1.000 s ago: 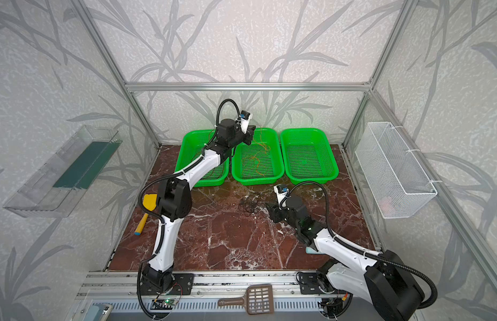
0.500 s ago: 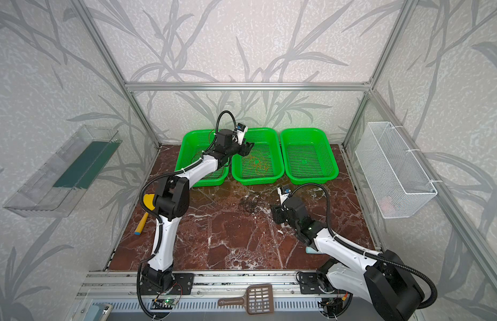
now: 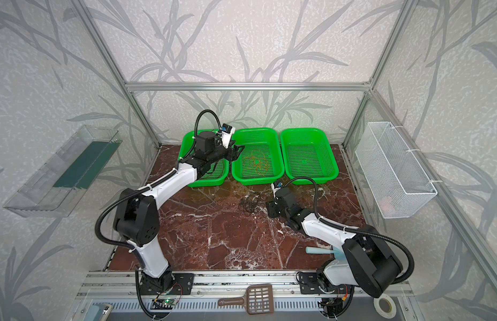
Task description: Untangle the cables
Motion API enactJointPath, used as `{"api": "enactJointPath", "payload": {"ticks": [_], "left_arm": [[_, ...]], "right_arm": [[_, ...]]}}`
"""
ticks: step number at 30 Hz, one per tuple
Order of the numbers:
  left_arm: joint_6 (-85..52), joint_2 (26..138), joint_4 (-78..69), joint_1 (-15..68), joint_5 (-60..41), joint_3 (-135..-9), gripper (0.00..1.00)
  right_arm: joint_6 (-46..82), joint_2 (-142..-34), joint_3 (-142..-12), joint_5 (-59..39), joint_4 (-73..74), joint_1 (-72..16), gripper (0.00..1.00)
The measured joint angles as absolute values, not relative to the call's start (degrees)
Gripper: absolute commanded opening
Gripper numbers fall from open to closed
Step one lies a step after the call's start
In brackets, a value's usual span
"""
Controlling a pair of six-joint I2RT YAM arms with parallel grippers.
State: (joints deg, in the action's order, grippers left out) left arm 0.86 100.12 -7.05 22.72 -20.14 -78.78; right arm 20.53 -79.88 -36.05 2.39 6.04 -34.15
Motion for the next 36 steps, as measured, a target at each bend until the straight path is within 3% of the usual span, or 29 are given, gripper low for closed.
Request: {"api": "enactJointPath", "payload": {"ticks": [13,28,31,36], "left_arm": [[5.1,90.9,-2.4,31.6,-16.6,-55.6,0.59],[2.7,94.9,-8.5,37.6,-16.9,-49.1,0.51],[2.2,96.8,-9.1,37.9,-16.7,-49.1,0.42],[1.0,98.1,-9.8,38.1,-15.4,-48.0,0.16]], "right_arm": [[23.3,-93.9,-49.6,-3.4,-0.3,-34.1,0.54],[32.0,-87.0,-46.4,-4.7,-6.0,-30.6,0.54],[33.7,-86.3,-46.1,-4.8,-7.4,-30.2,0.53],[34.6,-86.6,-46.2,-4.7,-8.9,-30.2,0.51]]}}
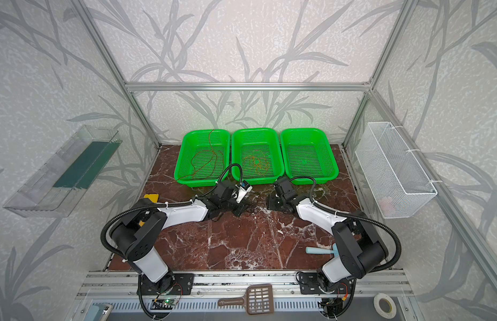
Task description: Untangle the cables
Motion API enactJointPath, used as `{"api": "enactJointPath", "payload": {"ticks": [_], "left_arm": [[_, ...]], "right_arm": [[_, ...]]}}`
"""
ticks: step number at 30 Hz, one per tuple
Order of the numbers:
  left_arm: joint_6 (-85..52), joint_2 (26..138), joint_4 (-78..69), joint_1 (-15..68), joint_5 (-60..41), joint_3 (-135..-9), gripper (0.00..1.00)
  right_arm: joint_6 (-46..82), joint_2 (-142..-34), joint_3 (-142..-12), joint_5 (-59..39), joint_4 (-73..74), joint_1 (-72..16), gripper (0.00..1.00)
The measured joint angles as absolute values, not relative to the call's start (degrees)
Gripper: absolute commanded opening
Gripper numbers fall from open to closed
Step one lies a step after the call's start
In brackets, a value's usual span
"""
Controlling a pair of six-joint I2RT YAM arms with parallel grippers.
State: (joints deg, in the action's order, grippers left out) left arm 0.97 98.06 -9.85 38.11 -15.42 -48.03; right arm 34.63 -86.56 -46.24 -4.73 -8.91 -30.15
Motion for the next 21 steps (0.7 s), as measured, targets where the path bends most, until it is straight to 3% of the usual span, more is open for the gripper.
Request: {"api": "enactJointPath", "payload": {"ticks": [7,21], "left_arm": [[0.3,98.0,-8.1,39.0,-13.1,-46.5,0.05],[-0.2,98.0,-6.4,40.3,-9.9,-45.9,0.01]], "right_arm": [[29.5,-92.4,-52.5,-3.3,-12.3,-30.2,0.48],[27.3,-101.4,-56.4,-4.9,-12.3,-30.2,0.47]]}}
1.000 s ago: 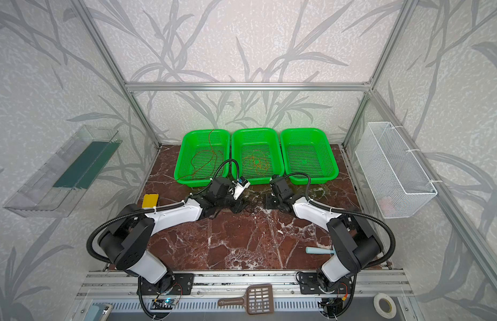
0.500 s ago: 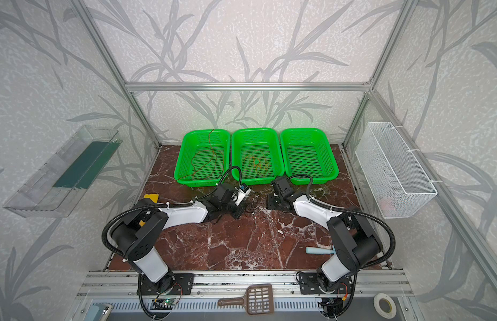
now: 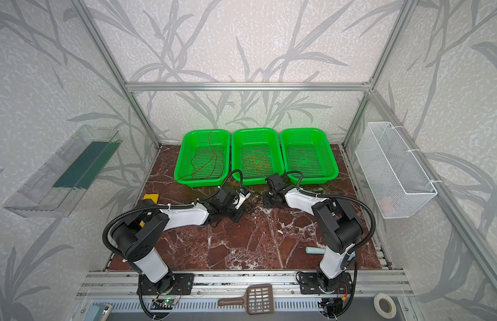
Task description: Untangle the cables
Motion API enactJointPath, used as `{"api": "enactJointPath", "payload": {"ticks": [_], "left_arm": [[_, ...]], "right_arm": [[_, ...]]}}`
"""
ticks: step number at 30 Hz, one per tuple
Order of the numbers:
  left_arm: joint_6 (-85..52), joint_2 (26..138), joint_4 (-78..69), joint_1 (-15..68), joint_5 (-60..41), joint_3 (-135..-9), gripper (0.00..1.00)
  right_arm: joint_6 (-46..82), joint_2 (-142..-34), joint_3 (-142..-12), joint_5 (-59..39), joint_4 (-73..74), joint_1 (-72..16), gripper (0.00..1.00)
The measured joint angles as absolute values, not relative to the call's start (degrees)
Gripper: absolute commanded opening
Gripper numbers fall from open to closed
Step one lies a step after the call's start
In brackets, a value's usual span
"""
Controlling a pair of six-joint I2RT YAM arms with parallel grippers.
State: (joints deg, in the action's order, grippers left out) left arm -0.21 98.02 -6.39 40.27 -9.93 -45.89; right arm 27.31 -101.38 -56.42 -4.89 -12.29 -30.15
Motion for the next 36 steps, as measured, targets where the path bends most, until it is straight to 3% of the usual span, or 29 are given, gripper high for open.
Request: {"api": "enactJointPath", "payload": {"ticks": [28,30,36], "left_arm": [[-0.2,98.1,-4.3,40.8,-9.1,-46.0,0.00],[-0.2,98.1,-4.2,40.8,-9.1,-46.0,0.00],[-0.2,98.1,-4.2,40.8,-9.0,-46.0,0.00]], "right_arm": [[35.2,-103.8,-55.4,-8.1,-1.7,-30.2,0.46],[35.4,-104.6,-56.3,-8.5,-1.8,-30.3,0.44],[35.6,-105.5,-56.9,-9.1,-2.2,-30.7,0.21]]}}
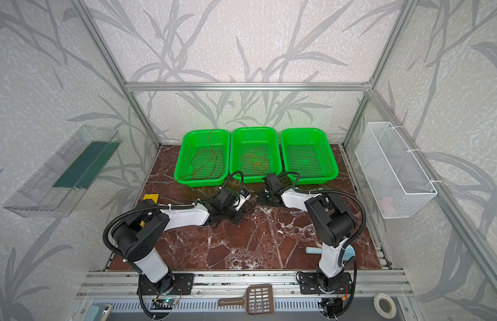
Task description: Untangle the cables
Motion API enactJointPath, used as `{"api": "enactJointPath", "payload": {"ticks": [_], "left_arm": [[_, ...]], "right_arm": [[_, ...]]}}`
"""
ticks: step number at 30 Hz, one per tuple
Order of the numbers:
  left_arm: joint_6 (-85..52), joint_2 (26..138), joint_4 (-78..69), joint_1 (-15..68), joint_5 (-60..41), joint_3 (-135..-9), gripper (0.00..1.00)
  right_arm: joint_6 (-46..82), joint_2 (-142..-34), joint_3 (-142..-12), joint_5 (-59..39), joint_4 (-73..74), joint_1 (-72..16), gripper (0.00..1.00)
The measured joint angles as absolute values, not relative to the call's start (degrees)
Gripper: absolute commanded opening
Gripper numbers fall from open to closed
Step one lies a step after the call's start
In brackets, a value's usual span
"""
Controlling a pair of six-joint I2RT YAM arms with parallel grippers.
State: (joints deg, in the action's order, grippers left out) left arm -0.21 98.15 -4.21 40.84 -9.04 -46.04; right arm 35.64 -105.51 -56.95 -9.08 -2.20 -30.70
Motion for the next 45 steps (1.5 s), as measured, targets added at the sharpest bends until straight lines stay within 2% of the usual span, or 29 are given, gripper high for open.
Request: {"api": "enactJointPath", "payload": {"ticks": [8,22,23,28,30,33,45], "left_arm": [[0.0,98.1,-4.1,40.8,-9.0,-46.0,0.00],[1.7,95.5,-4.0,40.9,-10.3,-45.9,0.00],[1.9,95.1,-3.9,40.9,-10.6,-45.7,0.00],[1.9,91.8,-1.0,40.9,-10.2,-43.5,0.00],[1.8,90.7,1.1,40.9,-9.6,-43.3,0.00],[1.3,89.5,2.4,40.9,-8.8,-42.3,0.00],[-0.2,91.0,4.9,41.3,-7.3,-41.5,0.00]], "right_arm": [[35.4,-105.5,-57.0,-8.2,-3.8,-30.7,0.01],[30.9,-95.5,-53.3,-1.9,-1.2,-30.2,0.00],[30.8,-95.5,-53.3,-1.9,-1.1,-30.1,0.02],[31.5,-95.5,-53.2,-2.1,-1.5,-30.1,0.31],[31.8,-95.6,-53.0,-2.4,-1.6,-30.1,0.36],[32.5,-96.0,-52.6,-3.0,-1.5,-30.4,0.38],[35.0,-101.0,-52.4,-6.1,-1.0,-33.0,0.37]]}}
